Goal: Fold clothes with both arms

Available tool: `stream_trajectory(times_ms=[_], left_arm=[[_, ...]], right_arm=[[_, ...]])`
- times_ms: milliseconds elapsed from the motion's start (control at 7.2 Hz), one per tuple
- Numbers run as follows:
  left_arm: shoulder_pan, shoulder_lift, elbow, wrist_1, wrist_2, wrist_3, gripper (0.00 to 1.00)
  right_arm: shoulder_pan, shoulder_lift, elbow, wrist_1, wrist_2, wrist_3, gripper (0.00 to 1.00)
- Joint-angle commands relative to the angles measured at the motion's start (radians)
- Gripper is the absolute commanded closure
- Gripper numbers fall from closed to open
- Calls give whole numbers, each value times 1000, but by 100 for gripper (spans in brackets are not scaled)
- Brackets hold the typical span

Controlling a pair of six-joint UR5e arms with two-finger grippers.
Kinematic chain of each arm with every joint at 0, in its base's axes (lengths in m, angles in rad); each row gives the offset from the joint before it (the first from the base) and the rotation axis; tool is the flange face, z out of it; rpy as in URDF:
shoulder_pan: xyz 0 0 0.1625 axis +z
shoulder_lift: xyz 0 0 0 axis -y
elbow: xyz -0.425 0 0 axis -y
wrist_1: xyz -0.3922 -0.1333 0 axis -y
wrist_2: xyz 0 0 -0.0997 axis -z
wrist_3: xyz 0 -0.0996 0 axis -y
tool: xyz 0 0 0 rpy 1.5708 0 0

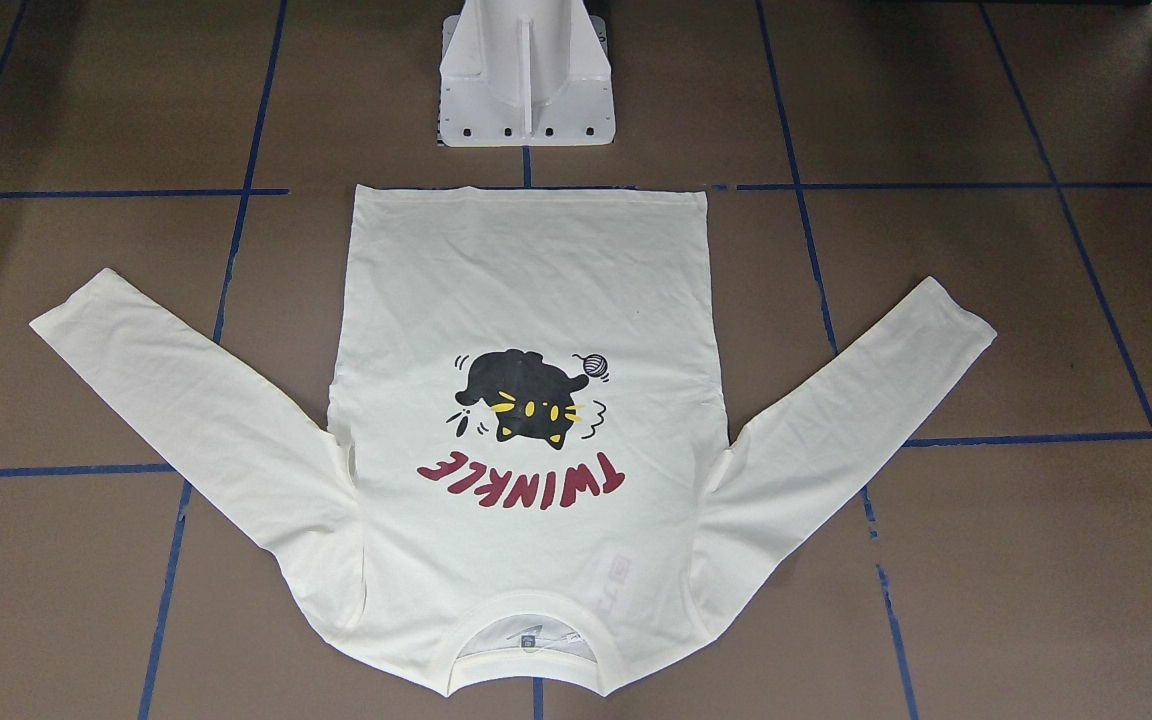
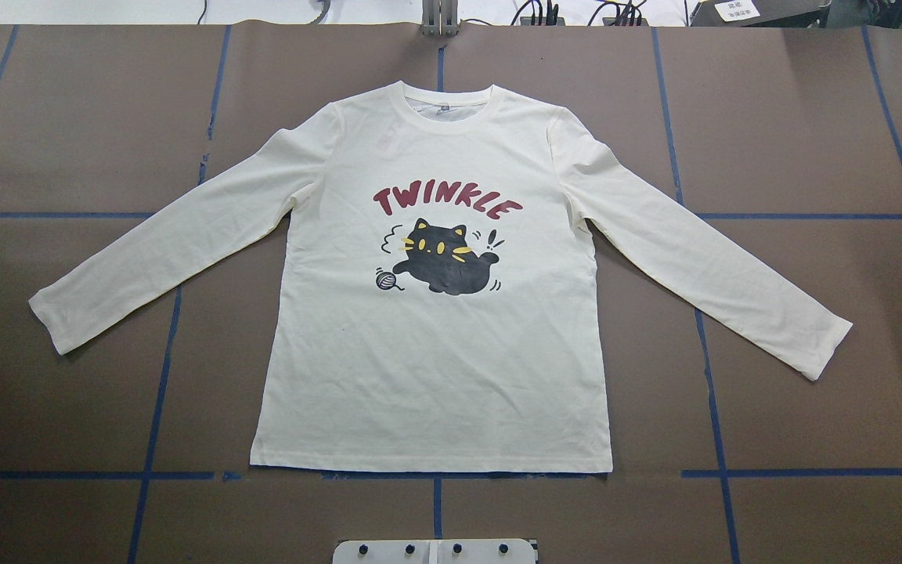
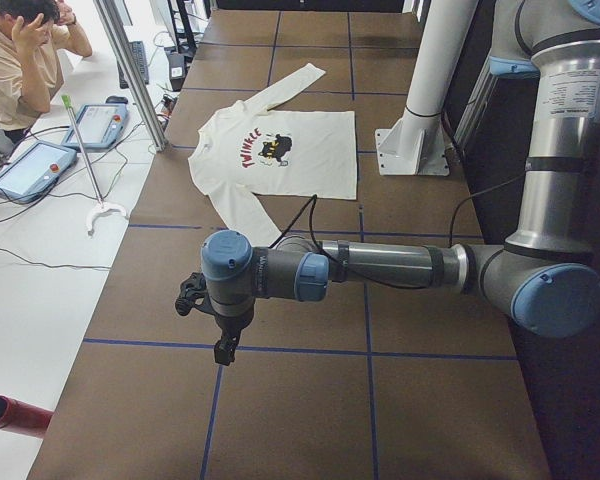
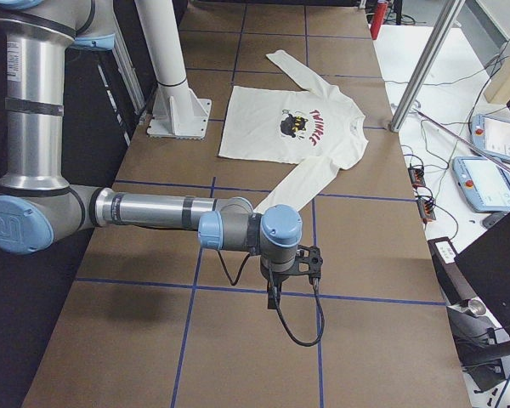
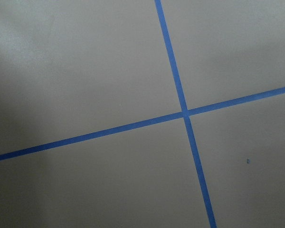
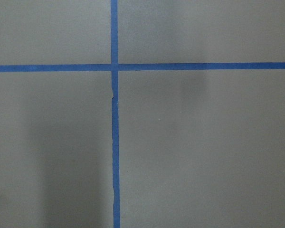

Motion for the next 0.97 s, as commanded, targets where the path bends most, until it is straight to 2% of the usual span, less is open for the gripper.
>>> stream_trajectory(times_ms=[0,278,417,556,694,833], left_arm=[[3,1,-2,-30,-3,2,0],[6,-1,1,-41,-2,-5,0],[18,-2,-1,-41,5,-5,0],[18,-2,-4,-89,2,-8,0],[18,-13,8,-170,-2,-68,0],[17,-9,-1,-204,-6,-150,0]], right_arm=[[-2,0,2,0,3,2,0],[-8,5,55,0,8,8,0],[-44,21,83,65,20,8,0],[-49,15,78,224,16,16,0],[-49,21,72,303,2,18,0],[-51,38,58,301,9,44,0]])
